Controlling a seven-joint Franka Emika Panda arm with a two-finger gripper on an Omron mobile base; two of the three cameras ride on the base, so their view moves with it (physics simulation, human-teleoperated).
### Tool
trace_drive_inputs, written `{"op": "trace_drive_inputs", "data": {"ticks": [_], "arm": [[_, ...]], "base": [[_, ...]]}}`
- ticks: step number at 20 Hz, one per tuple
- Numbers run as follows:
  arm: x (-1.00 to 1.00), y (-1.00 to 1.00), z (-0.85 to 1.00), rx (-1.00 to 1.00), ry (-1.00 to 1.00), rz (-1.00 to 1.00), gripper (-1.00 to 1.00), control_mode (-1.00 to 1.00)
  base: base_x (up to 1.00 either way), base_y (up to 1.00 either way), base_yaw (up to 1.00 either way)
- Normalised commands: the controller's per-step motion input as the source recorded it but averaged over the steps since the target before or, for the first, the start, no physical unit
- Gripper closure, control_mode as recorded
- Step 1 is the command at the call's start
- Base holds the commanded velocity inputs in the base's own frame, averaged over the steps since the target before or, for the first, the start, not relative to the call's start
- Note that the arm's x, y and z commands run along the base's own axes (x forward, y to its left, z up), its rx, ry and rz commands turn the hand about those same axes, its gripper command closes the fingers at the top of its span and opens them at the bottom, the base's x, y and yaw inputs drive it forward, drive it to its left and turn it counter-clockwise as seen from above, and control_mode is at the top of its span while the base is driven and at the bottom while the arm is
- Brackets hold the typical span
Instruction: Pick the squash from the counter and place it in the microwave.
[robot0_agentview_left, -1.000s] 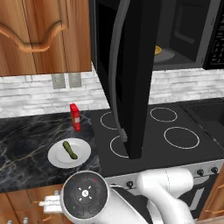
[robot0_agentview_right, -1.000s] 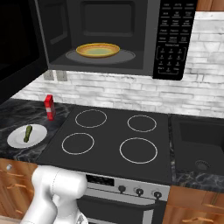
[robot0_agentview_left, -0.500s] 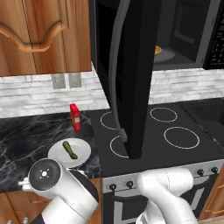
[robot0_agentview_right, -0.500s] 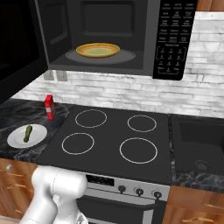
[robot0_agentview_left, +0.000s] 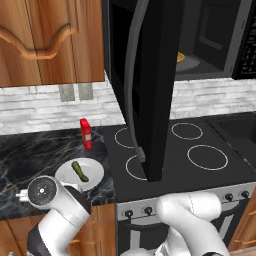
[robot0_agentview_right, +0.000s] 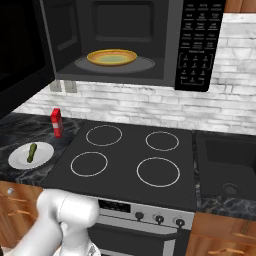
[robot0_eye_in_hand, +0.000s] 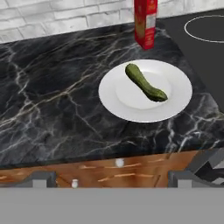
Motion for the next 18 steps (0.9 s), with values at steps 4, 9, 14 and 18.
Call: {"op": "trace_drive_inputs", "data": {"ticks": [4,9,14,18], "arm": [[1.00,0.21,-0.01,0.00,0.03,0.00,-1.00,-1.00],[1.00,0.14,-0.12,0.00,0.15,0.00,-1.00,-1.00],[0.98,0.25,-0.19,0.00,0.14,0.00,-1.00,-1.00],[0.72,0.12,-0.19,0.00,0.13,0.00,-1.00,-1.00]], "base": [[0.00,0.00,0.00],[0.00,0.00,0.00],[0.00,0.00,0.00],[0.00,0.00,0.00]]}}
